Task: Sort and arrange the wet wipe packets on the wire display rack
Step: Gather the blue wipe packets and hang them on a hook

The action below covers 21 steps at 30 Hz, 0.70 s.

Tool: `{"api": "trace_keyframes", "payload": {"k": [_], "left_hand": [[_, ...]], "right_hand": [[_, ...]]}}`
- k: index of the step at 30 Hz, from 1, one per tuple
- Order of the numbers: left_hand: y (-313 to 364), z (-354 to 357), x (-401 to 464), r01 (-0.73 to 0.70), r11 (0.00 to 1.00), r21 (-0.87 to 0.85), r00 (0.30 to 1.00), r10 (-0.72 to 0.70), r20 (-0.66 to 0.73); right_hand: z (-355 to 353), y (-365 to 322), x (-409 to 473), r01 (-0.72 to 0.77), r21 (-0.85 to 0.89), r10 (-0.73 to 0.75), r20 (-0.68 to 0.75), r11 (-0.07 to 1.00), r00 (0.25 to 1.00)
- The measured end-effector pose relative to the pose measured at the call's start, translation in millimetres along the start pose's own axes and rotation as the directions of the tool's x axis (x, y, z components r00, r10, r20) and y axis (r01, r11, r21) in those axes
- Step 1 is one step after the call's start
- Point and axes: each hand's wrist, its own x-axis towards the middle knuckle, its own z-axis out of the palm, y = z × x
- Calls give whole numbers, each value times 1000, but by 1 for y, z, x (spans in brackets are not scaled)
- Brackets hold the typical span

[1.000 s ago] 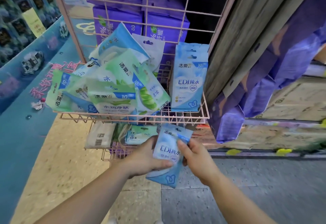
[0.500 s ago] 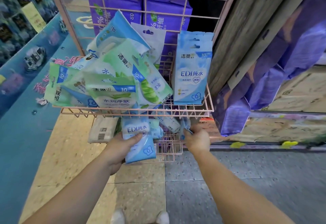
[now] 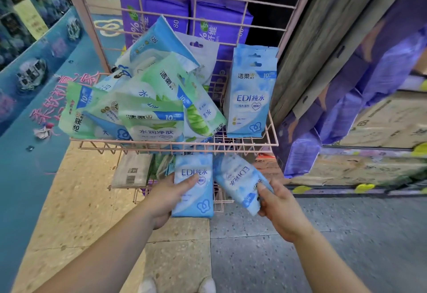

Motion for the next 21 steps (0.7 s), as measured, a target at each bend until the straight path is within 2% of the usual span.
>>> {"api": "trace_keyframes", "payload": {"k": [2, 4, 6, 7, 9, 11, 14, 16, 17, 19, 21], "left_hand": [[6, -3, -3, -16, 996, 93, 998, 11, 56], [13, -7, -7, -61, 960, 273, 984, 11, 180], [18, -7, -15, -88, 896, 435, 943, -66, 326], [19, -5, -19, -80, 884, 461, 912, -122, 391], [17, 2, -28, -29, 920, 392, 838, -191, 511], [17, 7, -33, 22, 969, 247, 803, -164, 573], [30, 15, -43, -17, 999, 39, 842, -7, 540], [49, 26, -54, -68, 994, -82, 864, 100, 494], [58, 34, -60, -91, 988, -125, 871, 140, 470], [73, 53, -71, -175, 979, -106, 886, 203, 417], [84, 73, -77, -312, 949, -55, 869, 308, 388]], "right_hand": [[-9, -4, -3, -26, -158, 48, 140, 987, 989], [-14, -9, -4, -59, -265, 132, 267, 962, 955], [-13, -15, -4, -129, -267, 211, 309, 955, 927], [-9, -18, -3, -168, -228, 237, 321, 959, 917], [4, -26, -2, -215, -144, 251, 328, 966, 910], [14, -39, -3, -180, -107, 204, 295, 978, 933], [14, -67, -16, -176, 61, 153, 270, 983, 951], [9, -93, -36, -101, 179, 33, 348, 979, 937], [9, -106, -46, -19, 176, -51, 381, 984, 923], [11, -123, -58, 200, 26, -195, 373, 980, 907], [13, -137, -57, 373, -89, -336, 280, 924, 899]]}}
